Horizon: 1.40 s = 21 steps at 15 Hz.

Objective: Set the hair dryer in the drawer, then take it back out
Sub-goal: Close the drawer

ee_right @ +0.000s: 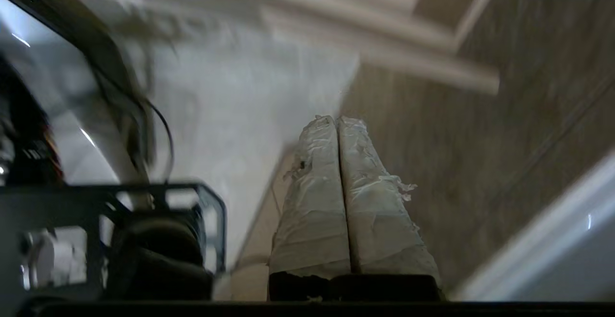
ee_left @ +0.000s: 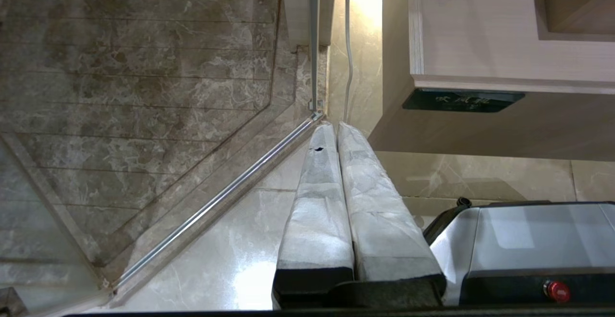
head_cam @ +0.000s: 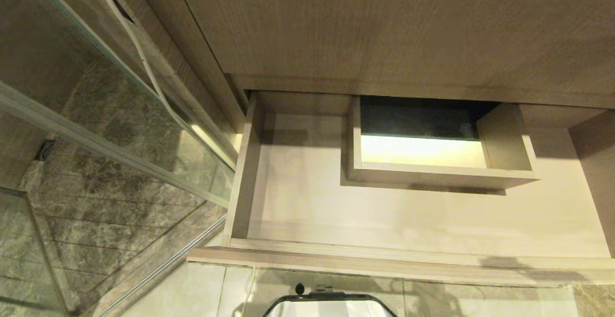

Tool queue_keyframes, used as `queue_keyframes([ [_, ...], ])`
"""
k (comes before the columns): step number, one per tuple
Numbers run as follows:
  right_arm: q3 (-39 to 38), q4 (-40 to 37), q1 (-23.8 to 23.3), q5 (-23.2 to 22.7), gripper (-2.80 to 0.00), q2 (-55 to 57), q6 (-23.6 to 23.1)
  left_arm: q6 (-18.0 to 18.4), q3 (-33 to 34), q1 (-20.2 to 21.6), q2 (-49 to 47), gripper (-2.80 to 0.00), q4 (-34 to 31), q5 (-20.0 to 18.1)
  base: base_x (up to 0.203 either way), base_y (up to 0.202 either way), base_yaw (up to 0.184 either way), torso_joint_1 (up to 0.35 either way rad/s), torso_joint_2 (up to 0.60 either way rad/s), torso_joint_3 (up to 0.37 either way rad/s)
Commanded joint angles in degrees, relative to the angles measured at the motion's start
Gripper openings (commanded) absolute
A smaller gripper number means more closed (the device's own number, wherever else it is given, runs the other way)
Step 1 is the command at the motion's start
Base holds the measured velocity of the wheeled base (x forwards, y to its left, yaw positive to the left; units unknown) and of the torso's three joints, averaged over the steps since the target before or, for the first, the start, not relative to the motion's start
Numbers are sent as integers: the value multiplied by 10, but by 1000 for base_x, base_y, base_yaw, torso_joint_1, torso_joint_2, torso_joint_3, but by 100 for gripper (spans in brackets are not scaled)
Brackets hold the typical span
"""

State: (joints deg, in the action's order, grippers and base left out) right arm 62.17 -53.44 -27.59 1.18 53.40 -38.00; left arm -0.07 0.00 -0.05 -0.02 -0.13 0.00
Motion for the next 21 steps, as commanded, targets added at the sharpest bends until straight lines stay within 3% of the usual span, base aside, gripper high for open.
queue_keyframes([
  [1, -32, 23, -20, 52, -280, 89, -3, 0, 0, 0, 0, -280, 0, 0, 0, 0, 0, 21, 4, 39],
  [4, -41, 71, -50, 78, -280, 179, -15, 0, 1, 0, 0, -280, 0, 0, 0, 0, 0, 0, 0, 0],
  [7, -36, 90, -94, 104, -280, 263, -59, 0, 1, 0, 0, -280, 0, 0, 0, 0, 0, 0, 0, 0],
  [11, -36, 90, -114, 152, -280, 361, -84, 0, 1, 0, 0, -280, 0, 0, 0, 0, 0, 0, 0, 0],
  [17, -37, 103, -133, 158, -280, 479, -84, 0, 1, 0, 0, -280, 0, 0, 0, 0, 0, 0, 0, 0],
  [21, -35, 207, -138, 151, -280, 525, -83, 0, 1, 0, 0, -280, 0, 0, 0, 0, 0, 0, 0, 0],
])
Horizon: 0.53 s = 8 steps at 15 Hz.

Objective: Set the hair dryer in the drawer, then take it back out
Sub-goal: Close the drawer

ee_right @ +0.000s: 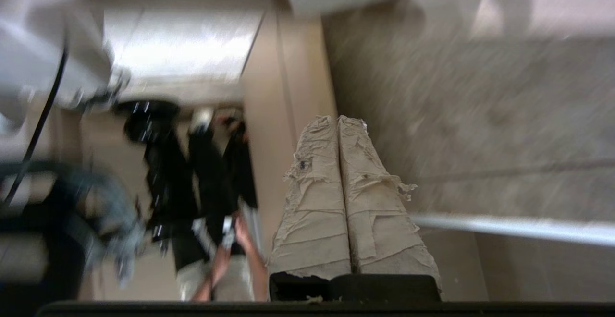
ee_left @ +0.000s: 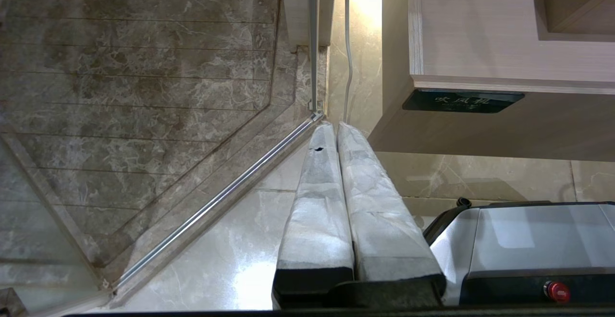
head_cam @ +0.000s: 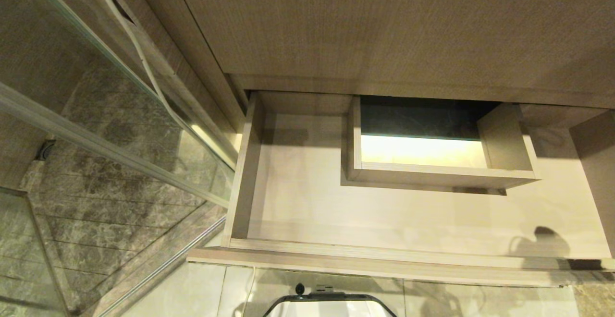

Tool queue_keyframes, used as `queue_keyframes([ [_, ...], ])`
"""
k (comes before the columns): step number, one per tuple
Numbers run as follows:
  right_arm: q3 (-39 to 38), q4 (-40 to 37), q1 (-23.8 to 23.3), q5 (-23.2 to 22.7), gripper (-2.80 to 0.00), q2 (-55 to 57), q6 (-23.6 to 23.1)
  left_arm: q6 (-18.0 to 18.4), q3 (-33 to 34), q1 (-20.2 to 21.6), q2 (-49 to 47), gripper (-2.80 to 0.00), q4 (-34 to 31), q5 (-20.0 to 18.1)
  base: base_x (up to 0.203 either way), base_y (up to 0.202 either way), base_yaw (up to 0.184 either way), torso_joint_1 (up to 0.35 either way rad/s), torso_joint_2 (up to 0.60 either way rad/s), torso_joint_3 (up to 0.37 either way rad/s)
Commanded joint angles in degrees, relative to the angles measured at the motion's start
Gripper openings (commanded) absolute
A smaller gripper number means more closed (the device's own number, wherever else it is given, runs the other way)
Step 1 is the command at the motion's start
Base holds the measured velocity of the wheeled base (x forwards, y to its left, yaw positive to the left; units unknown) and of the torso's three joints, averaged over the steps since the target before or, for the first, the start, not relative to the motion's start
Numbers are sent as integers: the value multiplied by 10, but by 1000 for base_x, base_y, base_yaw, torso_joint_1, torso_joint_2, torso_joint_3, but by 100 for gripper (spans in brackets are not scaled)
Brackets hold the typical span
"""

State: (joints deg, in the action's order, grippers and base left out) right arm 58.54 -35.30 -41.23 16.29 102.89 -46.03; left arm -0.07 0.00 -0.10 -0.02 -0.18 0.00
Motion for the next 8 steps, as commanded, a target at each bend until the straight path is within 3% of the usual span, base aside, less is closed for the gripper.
queue_keyframes([
  [1, 3, 46, -4, 0, -280, 35, -3, 0, 1, 0, 0, -280, 0, 0, 0, 0, 0, 0, 0, 0],
  [5, 20, 79, -9, -25, -280, 40, -2, 0, 1, 0, 0, -280, 0, 0, 0, 0, 0, 0, 0, 0],
  [8, 21, 114, -18, -82, -280, 18, -2, 0, 0, 0, 0, -280, 0, 0, 0, 0, 0, 0, 0, 0],
])
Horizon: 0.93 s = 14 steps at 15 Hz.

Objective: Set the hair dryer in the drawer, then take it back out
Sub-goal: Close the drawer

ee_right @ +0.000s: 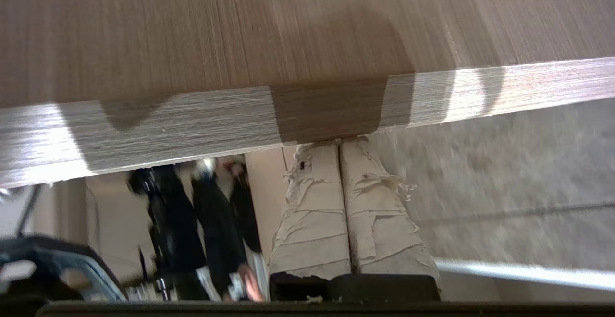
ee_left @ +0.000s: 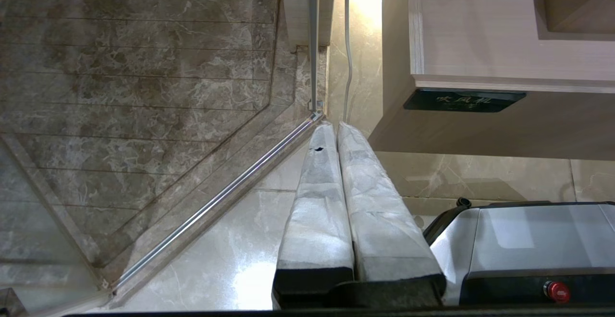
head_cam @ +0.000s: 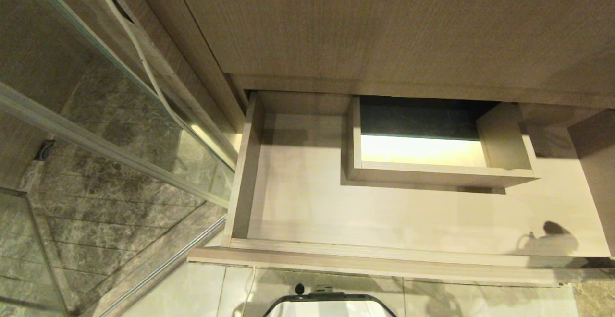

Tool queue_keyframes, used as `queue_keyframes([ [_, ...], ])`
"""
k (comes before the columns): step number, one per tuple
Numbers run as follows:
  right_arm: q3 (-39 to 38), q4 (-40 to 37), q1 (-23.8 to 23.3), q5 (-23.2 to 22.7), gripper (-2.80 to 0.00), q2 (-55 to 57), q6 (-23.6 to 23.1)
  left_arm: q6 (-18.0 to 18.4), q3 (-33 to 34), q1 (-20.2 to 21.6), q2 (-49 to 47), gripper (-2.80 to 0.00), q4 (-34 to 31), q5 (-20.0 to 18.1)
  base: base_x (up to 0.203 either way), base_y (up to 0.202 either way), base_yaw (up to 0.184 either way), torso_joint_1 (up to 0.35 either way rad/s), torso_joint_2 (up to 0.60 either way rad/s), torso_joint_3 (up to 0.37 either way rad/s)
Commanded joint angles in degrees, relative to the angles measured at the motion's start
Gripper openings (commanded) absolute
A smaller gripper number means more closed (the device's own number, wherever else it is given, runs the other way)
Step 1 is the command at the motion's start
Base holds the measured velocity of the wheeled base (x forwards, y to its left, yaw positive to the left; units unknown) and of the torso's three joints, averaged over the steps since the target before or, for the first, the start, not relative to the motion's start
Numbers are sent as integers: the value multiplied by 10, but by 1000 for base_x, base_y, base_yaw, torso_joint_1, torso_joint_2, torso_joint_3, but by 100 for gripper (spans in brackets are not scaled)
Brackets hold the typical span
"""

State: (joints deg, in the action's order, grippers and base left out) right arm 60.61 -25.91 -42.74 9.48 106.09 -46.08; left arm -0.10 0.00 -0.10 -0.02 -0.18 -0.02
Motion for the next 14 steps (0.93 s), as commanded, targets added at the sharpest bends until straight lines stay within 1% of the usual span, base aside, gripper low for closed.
queue_keyframes([
  [1, -2, 29, -5, -22, -280, -18, -2, 0, 1, 0, 0, -280, 0, 0, 0, 0, 0, 0, 0, 0],
  [2, 0, 47, -8, -47, -280, -28, -2, 0, 0, 0, 0, -280, 0, 0, 0, 0, 0, 0, 0, 0],
  [3, 4, 80, -9, -84, -280, -38, -2, 0, 1, 0, 0, -280, 0, 0, 0, 0, 0, 0, 0, 0],
  [4, 7, 109, -9, -111, -280, -44, -2, 0, 1, 0, 0, -280, 0, 0, 0, 0, 0, 0, 0, 0],
  [7, 14, 300, -2, -249, -280, -54, 0, 0, 1, 0, 0, -280, 0, 0, 0, 0, 0, 0, 0, 0],
  [8, 20, 365, 4, -288, -280, -54, 2, 0, 1, 0, 0, -280, 0, 0, 0, 0, 0, 0, 0, 0],
  [9, 25, 418, 13, -310, -280, -53, 5, 0, 0, 0, 0, -280, 0, 0, 0, 0, 0, 0, 0, 0],
  [10, 28, 450, 20, -322, -280, -52, 7, 0, 1, 0, 0, -280, 0, 0, 0, 0, 0, 0, 0, 0],
  [12, 28, 443, 17, -323, -280, -64, 8, 0, 1, 0, 0, -280, 0, 0, 0, 0, 0, 0, 0, 0],
  [14, 25, 420, 13, -322, -280, -77, 4, 0, 1, 0, 0, -280, 0, 0, 0, 0, 0, 0, 0, 0],
])
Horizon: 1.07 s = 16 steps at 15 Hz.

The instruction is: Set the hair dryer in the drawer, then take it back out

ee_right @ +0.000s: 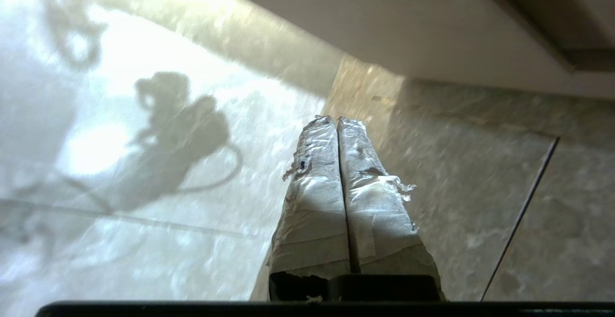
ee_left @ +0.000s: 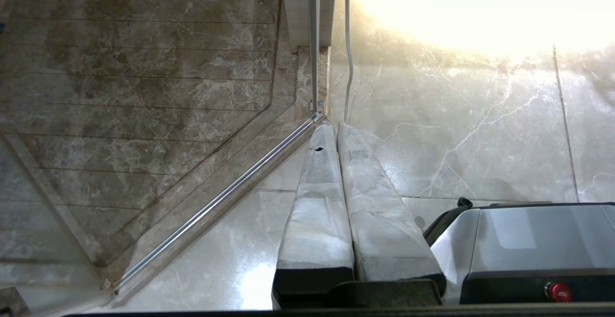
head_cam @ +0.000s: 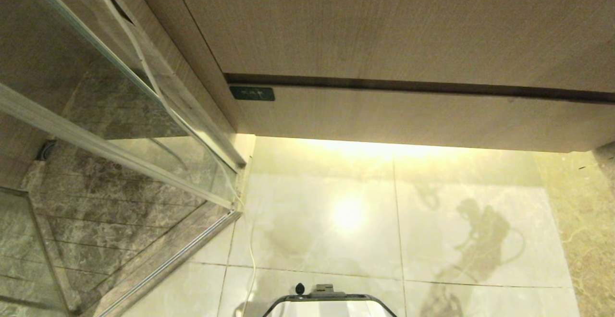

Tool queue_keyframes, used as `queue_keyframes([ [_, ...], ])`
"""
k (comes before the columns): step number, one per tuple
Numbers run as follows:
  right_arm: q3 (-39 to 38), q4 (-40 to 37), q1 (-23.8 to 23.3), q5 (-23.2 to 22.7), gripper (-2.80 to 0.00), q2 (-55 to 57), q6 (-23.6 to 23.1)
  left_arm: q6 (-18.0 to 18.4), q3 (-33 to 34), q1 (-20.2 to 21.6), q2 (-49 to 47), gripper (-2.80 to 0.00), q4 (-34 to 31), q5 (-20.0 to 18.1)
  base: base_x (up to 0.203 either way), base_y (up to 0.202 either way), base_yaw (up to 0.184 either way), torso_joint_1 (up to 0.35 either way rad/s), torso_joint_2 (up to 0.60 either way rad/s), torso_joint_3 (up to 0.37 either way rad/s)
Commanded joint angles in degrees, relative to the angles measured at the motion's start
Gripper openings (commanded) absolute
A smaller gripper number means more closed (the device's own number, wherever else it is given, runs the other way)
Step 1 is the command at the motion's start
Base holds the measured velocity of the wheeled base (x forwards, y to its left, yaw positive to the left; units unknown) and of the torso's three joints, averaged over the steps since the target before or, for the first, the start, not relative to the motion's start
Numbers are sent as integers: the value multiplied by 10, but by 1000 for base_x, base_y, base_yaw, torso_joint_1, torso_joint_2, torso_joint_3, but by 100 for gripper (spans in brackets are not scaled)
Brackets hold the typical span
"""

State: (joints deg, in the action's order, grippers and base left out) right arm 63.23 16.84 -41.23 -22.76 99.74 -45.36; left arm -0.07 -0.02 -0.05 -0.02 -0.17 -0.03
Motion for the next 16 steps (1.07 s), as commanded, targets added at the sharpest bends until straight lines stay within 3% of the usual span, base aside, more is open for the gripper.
queue_keyframes([
  [1, -4, -35, -2, 0, -280, -25, -5, 0, 1, 0, 0, -280, 0, 0, 0, 0, 0, 0, 0, 0],
  [6, -8, -185, 9, -7, -280, -108, -14, 0, 1, 0, 0, -280, 0, 0, 0, 0, 0, 0, 0, 0],
  [10, -17, -356, 58, -55, -280, -254, 13, 0, 1, 0, 0, -280, 0, 0, 0, 0, 0, 0, 0, 0],
  [13, -72, -392, 128, -77, -280, -399, 120, 0, 1, 0, 0, -280, 0, 0, 0, 0, 0, 0, 0, 0],
  [16, -210, -352, 234, -73, -280, -565, 257, 0, 1, 0, 0, -280, 0, 0, 0, 0, 0, 0, 0, 0],
])
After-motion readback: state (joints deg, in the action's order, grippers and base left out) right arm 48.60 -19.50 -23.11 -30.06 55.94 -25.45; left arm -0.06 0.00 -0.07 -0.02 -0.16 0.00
